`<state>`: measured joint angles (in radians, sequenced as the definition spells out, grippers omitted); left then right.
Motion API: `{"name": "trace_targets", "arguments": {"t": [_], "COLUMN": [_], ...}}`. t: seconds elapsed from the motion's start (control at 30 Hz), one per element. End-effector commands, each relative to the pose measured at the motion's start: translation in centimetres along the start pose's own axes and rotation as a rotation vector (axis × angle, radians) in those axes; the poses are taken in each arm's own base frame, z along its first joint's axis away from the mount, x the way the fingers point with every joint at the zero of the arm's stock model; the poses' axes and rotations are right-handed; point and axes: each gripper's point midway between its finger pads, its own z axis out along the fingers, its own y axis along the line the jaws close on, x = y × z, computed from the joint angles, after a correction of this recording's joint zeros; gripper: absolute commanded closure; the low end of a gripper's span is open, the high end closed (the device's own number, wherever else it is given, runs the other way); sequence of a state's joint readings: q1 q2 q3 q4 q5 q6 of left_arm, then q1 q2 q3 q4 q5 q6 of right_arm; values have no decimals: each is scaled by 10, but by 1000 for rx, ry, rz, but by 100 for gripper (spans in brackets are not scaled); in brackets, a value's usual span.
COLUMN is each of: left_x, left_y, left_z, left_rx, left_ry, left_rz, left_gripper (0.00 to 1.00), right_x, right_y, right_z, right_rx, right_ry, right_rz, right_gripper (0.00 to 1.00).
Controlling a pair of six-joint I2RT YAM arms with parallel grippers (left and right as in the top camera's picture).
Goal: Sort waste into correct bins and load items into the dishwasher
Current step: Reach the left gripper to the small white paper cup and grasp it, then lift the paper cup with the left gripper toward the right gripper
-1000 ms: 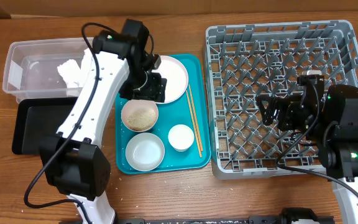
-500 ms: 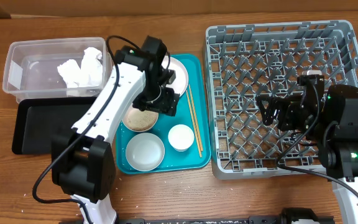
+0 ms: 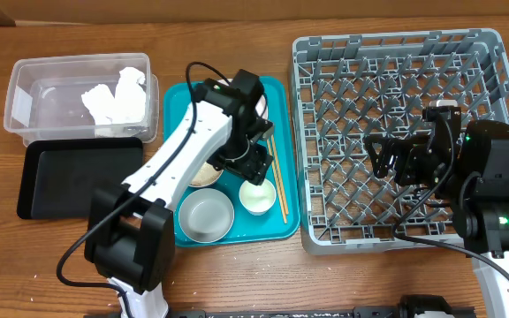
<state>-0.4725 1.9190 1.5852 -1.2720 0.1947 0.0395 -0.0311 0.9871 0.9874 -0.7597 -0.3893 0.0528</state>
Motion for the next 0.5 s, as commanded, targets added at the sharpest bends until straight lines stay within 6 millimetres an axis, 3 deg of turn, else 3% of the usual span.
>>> {"name": "trace_targets", "arguments": {"t": [0.0,0.1,0.2,0.4,0.47], "left_x": [10,18,23,13,11], "left_y": [9,9,10,3,0], "left_z": [15,28,37,40,39], "left_rx": [-47,-36,-35,-7,12], "left_ry": [40,65,79,37,31], "left_rz": [-16,-22,-22,-9,-8], "left_gripper": [25,30,41,94,96], "right_x": [-9,-9,-9,-9,-9], "right_y": [4,4,4,4,4], "right_z": [-5,-5,-5,-5,-5], "right_rx": [-9,-9,-9,-9,-10], "right_ry": [-23,-24,-24,-23,-23], "right_rz": [-6,-6,-6,-6,-6], "right_gripper": [0,0,0,0,0]}}
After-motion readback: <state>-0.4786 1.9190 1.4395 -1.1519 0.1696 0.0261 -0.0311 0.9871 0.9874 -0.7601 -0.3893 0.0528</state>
